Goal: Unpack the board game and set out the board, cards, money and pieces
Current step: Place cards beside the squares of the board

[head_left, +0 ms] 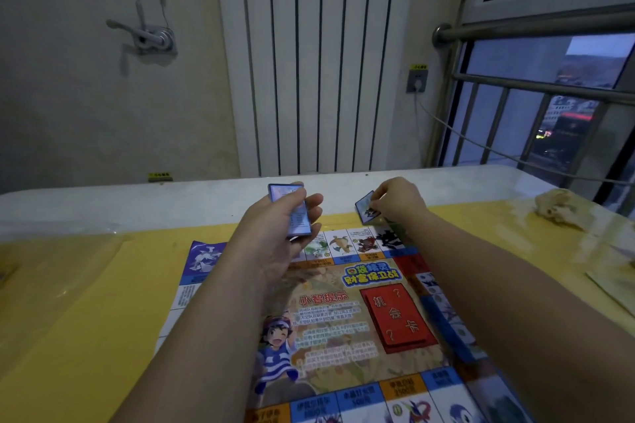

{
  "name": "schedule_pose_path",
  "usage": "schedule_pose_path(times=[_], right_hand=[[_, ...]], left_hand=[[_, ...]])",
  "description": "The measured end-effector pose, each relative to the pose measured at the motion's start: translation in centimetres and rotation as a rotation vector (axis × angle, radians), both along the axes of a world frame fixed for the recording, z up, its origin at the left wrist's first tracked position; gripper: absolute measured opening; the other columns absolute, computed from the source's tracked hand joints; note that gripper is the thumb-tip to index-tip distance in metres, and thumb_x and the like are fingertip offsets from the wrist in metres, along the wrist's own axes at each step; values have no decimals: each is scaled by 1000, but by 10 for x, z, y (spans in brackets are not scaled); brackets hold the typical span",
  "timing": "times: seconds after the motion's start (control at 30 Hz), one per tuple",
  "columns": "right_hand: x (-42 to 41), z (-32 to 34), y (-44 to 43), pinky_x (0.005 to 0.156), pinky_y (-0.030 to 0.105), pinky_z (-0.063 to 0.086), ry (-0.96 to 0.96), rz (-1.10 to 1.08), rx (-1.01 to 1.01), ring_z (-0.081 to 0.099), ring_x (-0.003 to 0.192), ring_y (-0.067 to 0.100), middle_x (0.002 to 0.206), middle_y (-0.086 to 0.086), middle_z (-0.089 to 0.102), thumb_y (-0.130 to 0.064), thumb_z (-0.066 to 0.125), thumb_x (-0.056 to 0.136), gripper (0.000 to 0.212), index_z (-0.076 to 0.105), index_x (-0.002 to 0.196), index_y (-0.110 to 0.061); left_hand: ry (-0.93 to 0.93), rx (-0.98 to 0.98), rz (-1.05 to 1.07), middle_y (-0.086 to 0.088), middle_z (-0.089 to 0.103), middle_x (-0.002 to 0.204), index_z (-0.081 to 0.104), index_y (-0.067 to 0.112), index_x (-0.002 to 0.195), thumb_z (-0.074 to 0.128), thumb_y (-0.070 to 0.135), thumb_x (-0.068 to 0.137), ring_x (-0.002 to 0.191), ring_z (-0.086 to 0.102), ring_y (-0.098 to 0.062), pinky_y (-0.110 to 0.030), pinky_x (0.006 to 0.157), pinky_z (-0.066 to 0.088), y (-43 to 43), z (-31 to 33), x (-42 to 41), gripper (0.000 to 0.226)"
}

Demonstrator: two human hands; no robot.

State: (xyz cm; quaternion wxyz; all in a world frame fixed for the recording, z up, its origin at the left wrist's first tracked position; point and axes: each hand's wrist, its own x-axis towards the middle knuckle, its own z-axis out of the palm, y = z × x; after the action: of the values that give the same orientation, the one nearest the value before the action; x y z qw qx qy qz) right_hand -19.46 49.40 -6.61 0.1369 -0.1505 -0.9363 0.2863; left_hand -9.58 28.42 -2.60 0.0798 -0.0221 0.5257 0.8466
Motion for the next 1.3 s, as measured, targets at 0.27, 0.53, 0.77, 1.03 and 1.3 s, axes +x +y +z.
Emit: schedule_pose_path(times=[0.27, 0.53, 0.77, 1.03, 1.3], right_hand=[[5, -6, 4, 84, 35, 47, -103, 45, 178, 59, 101, 25, 106, 5, 67, -23, 67, 85, 8, 70, 92, -20], [17, 2, 0, 108, 45, 29, -188, 263, 366, 30, 135, 33, 152, 12, 28, -34, 34, 101, 45, 36, 144, -21], [30, -9, -6, 113, 61, 8, -575, 471, 659, -1, 145, 38, 160, 6, -4, -73, -12, 75, 90, 7, 151, -29], [39, -4, 3, 115, 55, 1, -551, 441, 622, 0, 147, 27, 159, -4, -6, -59, 11, 96, 62, -1, 151, -34], [45, -1, 7, 116, 54, 0, -511, 479, 684, 2, 147, 24, 160, -4, -4, -54, 11, 99, 57, 0, 151, -34]], left_hand=[[-2, 1, -4, -6, 69, 83, 57, 16, 96, 49, 12, 96, 77, 62, -16, -29, 65, 51, 0, 0, 1, 9], [1, 5, -11, -7, 69, 84, 57, 16, 97, 49, 12, 96, 78, 62, -16, -28, 66, 52, 0, 1, 2, 9], [-6, -10, -12, -7, 69, 88, 57, 16, 96, 49, 13, 97, 81, 62, -16, -29, 68, 51, 1, 1, 3, 9], [-28, 24, -15, -8, 69, 88, 57, 14, 100, 49, 13, 97, 79, 62, -16, -29, 66, 51, 0, 0, 1, 9], [-190, 241, -68, -12, 69, 87, 60, 8, 104, 31, 52, 97, 77, 60, -20, -32, 67, 49, -6, 2, 1, 54]])
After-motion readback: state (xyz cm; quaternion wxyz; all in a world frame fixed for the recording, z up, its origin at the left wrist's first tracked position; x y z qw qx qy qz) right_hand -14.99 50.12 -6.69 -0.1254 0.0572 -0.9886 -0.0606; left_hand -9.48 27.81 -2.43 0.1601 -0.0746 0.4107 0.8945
